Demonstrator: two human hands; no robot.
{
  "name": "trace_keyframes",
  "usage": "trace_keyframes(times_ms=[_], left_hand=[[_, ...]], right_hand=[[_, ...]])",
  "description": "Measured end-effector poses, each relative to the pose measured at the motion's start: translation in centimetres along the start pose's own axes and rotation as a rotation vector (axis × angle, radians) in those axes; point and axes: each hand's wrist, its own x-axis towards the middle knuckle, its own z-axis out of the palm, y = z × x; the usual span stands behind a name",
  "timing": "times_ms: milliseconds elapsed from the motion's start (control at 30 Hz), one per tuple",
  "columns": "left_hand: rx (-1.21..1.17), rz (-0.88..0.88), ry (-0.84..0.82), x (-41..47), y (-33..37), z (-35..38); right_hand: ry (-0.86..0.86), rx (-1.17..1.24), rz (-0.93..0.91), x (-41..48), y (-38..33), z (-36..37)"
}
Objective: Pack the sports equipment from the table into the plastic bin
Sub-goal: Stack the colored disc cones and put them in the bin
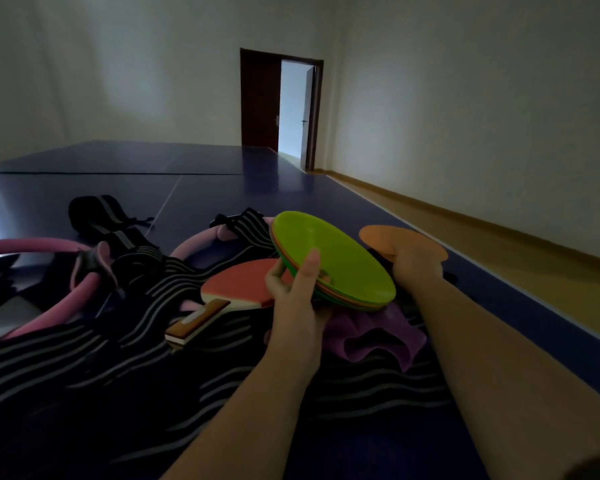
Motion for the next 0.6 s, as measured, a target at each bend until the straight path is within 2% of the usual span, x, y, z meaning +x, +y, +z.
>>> trace_keyframes(times_ms=[67, 200, 333, 433, 600], left_hand=[[-0.024, -0.012, 0.000, 0.2, 0.0, -0.3], [0.046, -0.013, -0.029, 0.2, -0.3, -0.5], [0.099, -0.034, -0.032, -0.1, -0.3, -0.4], [0.089, -0.039, -0.005, -0.8, 0.0, -0.1], [0.014, -0.037, -0.053, -2.4, 1.0, 0.7]], right_hand=[[0.009, 0.083, 0.062, 0.5, -0.3, 0.2], [0.024, 0.289, 0.049, -0.2, -1.1, -0.1], [0.231, 0.329, -0.268, -3.3, -1.3, -0.5], [0.327, 0.204, -0.393, -6.3, -1.1, -2.1], [0.330, 0.165, -0.600, -15.8, -2.5, -5.8]])
